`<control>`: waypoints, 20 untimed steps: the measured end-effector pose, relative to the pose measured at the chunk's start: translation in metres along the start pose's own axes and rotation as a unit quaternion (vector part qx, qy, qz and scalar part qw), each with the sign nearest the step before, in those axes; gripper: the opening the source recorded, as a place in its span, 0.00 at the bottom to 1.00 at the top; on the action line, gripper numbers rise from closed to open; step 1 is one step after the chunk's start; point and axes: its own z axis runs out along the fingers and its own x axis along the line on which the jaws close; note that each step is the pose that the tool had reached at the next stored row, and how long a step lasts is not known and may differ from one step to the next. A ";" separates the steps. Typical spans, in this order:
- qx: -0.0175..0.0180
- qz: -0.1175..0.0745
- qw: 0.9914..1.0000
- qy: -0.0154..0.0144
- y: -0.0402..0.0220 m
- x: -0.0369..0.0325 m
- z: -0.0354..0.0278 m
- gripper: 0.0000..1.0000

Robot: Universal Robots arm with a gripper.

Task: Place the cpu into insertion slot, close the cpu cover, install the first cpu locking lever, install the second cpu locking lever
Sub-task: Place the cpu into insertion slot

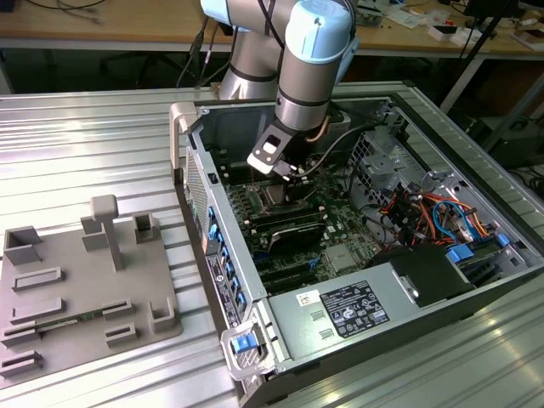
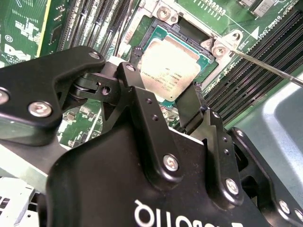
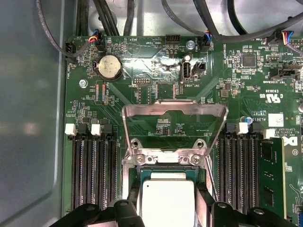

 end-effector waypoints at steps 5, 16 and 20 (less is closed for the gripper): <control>0.000 -0.002 1.000 0.000 -0.0001 0.0000 0.0018 0.55; 0.000 -0.002 1.000 0.000 0.0001 0.0001 0.0032 0.55; 0.000 -0.002 1.000 0.000 0.0001 0.0000 0.0034 0.55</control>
